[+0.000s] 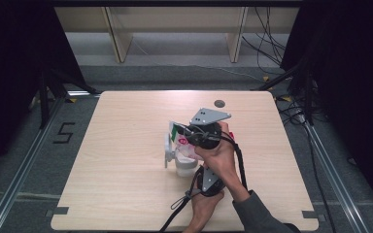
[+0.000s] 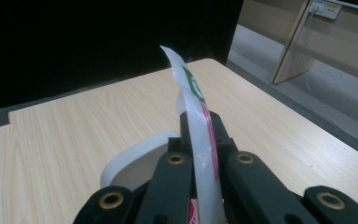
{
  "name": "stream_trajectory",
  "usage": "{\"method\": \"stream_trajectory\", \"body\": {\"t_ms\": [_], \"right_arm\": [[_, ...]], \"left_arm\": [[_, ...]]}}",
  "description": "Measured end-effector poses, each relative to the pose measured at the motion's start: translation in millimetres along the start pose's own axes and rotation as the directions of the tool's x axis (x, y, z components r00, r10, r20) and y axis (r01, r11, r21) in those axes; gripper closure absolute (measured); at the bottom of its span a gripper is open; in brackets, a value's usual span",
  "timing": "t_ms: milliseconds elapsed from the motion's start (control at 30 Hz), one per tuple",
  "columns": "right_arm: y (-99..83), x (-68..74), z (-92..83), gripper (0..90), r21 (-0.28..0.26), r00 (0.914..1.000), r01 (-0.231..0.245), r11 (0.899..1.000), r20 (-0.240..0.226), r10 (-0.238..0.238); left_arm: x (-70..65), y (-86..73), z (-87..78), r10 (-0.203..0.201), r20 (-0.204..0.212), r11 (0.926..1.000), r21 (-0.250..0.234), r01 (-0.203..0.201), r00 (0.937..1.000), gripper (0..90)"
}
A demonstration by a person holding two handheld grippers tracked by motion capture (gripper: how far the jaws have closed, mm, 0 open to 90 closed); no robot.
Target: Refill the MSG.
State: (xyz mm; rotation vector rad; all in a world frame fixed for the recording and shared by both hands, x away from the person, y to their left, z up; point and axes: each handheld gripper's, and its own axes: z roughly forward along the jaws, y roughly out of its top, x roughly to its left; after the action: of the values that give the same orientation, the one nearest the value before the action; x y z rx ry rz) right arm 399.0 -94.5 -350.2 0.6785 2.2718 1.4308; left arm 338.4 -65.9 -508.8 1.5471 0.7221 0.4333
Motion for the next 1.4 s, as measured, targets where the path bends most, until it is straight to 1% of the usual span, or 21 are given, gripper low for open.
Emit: {"method": "stream_trajectory", "body": {"t_ms": [133, 167, 233, 333, 367, 400, 467, 567, 600, 700, 733, 833, 867, 900, 933, 1000, 1033, 1133, 1167, 1300, 1400], "right_arm": [[0.4, -1.1, -0.4, 90.0, -0.011, 0.9998, 0.016, 1.0, -0.008, -0.016], [0.6, 0.3, -2.2, 90.0, 0.003, 0.9999, -0.005, 1.0, -0.009, 0.005], [0.8, 0.0, -3.0, 90.0, 0.006, 0.9998, -0.002, 1.0, -0.018, 0.003], [1.5, -2.7, -4.4, 90.0, -0.02, 0.9996, 0.025, 0.999, -0.015, -0.026], [1.6, -2.1, -5.8, 90.0, -0.015, 0.9998, 0.004, 1.0, -0.017, -0.005], [1.9, -3.5, -5.7, 90.0, -0.031, 0.9997, 0.019, 0.999, -0.012, -0.02], [2.5, -3.9, -8.4, 90.0, -0.017, 0.9997, 0.008, 1.0, -0.022, -0.008], [3.0, -5.3, -11.8, 90.0, -0.035, 0.9997, -0.005, 0.999, -0.024, 0.005], [3.3, -7.2, -13.6, 90.0, -0.042, 0.9998, 0.006, 0.999, -0.019, -0.007], [3.5, -10.6, -18.5, 90.0, -0.056, 0.9995, -0.003, 0.998, -0.033, 0.001], [3.2, -12.5, -21.9, 90.0, -0.068, 0.9986, -0.029, 0.997, -0.047, 0.026], [3.0, -13.7, -26.8, 90.0, -0.066, 0.9986, -0.044, 0.997, -0.034, 0.042], [2.8, -15.1, -27.4, 90.0, -0.082, 0.9985, -0.037, 0.996, -0.045, 0.033], [3.0, -16.7, -29.8, 90.0, -0.084, 0.9993, -0.022, 0.996, -0.032, 0.02], [2.5, -16.1, -31.3, 90.0, -0.085, 0.9984, -0.046, 0.995, -0.039, 0.043], [2.0, -18.8, -34.2, 90.0, -0.106, 0.9971, -0.054, 0.993, -0.06, 0.048], [1.7, -19.6, -37.3, 90.0, -0.111, 0.9978, -0.053, 0.992, -0.045, 0.048], [0.6, -24.4, -42.9, 90.0, -0.14, 0.9954, -0.072, 0.988, -0.072, 0.063], [-0.2, -26.6, -48.4, 90.0, -0.153, 0.9944, -0.085, 0.984, -0.074, 0.075], [-2.0, -28.2, -55.1, 90.0, -0.164, 0.9929, -0.104, 0.981, -0.075, 0.092], [-2.9, -30.1, -62.2, 90.0, -0.185, 0.9919, -0.112, 0.976, -0.08, 0.099]], "left_arm": [[0.1, 0.3, -0.6, 0.001, -0.005, 1.0, 0.004, -0.001, 1.0, 81.3], [0.1, 0.3, -0.8, 0.003, -0.005, 1.0, 0.004, -0.003, 1.0, 81.1], [0.7, 0.5, -0.8, 0.003, -0.003, 1.0, 0.005, -0.003, 1.0, 81.1], [1.1, 0.4, -1.1, 0.005, -0.004, 0.9999, 0.01, -0.005, 1.0, 81.0], [1.5, 0.3, -1.2, 0.01, -0.005, 0.9999, 0.013, -0.01, 0.9999, 80.9], [2.4, 0.5, -1.8, 0.023, -0.006, 0.9994, 0.025, -0.023, 0.9997, 80.9], [2.4, 0.5, -2.2, 0.026, -0.004, 0.9993, 0.027, -0.026, 0.9997, 80.8], [3.0, 0.7, -2.8, 0.036, -0.007, 0.9988, 0.035, -0.036, 0.9993, 80.7], [2.9, 0.7, -3.0, 0.035, -0.008, 0.9988, 0.036, -0.034, 0.9994, 80.5], [3.3, 0.3, -3.3, 0.04, -0.013, 0.9986, 0.035, -0.04, 0.9991, 80.3], [3.1, 0.3, -3.3, 0.038, -0.01, 0.9986, 0.038, -0.038, 0.9992, 80.2], [2.3, 0.0, -3.5, 0.038, -0.007, 0.9985, 0.038, -0.038, 0.9992, 80.0], [-0.2, -0.4, -2.5, -0.007, -0.011, 1.0, 0.002, 0.007, 0.9999, 79.9], [0.0, -0.3, -2.6, -0.004, -0.005, 1.0, 0.006, 0.004, 1.0, 79.9], [0.1, -0.1, -2.8, -0.004, -0.007, 1.0, 0.008, 0.004, 1.0, 79.7], [0.4, 0.0, -3.8, -0.003, -0.005, 0.9999, 0.01, 0.003, 1.0, 79.5], [0.7, 0.0, -4.3, -0.002, -0.007, 0.9999, 0.011, 0.002, 1.0, 79.4], [1.3, 0.3, -5.1, 0.0, -0.01, 0.9999, 0.011, 0.001, 1.0, 78.9], [4.8, 1.7, -8.5, 0.062, -0.074, 0.998, 0.014, -0.062, 0.9953, 78.6], [3.6, 1.8, -9.2, 0.061, -0.07, 0.9981, 0.012, -0.061, 0.9956, 78.4], [3.4, 3.4, -11.6, 0.076, -0.076, 0.9971, 0.015, -0.075, 0.9942, 78.1]]}}
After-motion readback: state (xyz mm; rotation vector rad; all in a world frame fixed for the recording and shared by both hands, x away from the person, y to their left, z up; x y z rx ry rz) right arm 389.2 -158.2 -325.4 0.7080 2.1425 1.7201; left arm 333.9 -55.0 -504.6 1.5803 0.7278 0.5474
